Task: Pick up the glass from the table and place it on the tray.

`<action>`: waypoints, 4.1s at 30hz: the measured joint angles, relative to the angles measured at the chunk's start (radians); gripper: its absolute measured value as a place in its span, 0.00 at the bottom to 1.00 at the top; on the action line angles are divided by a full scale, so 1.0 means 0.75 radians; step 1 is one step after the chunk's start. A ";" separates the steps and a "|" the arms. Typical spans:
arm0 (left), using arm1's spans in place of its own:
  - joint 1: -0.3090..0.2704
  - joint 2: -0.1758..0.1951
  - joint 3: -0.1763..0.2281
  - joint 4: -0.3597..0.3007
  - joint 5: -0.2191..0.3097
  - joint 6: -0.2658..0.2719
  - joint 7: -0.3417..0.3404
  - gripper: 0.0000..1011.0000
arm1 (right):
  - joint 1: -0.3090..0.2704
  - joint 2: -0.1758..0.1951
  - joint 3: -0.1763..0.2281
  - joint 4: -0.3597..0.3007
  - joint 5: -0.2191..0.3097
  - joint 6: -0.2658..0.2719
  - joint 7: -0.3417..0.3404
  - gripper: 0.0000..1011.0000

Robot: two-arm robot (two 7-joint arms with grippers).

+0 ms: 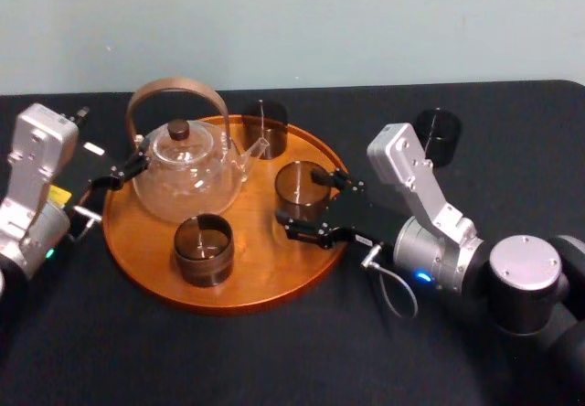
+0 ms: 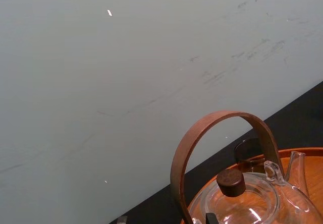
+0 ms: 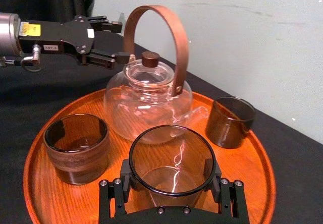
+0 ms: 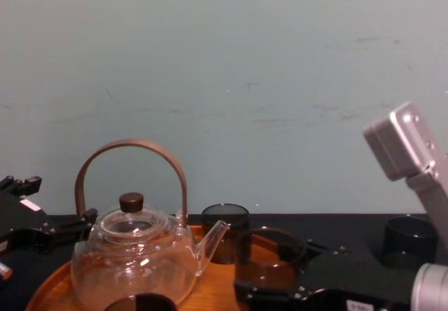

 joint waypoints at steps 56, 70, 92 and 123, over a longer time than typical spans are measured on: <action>0.000 0.000 0.000 0.000 0.000 0.000 0.000 1.00 | 0.086 -0.131 -0.115 0.294 -0.012 -0.114 0.075 0.90; 0.000 0.000 0.000 0.000 0.000 0.000 0.000 1.00 | 0.058 -0.099 -0.113 0.247 0.001 -0.100 0.087 0.99; 0.000 0.000 0.000 0.000 0.000 0.000 0.000 1.00 | -0.167 0.100 -0.008 -0.077 0.060 -0.061 0.028 0.99; 0.000 0.000 0.000 0.000 0.000 0.000 0.000 1.00 | -0.243 0.188 0.359 -0.043 0.182 -0.053 -0.125 0.99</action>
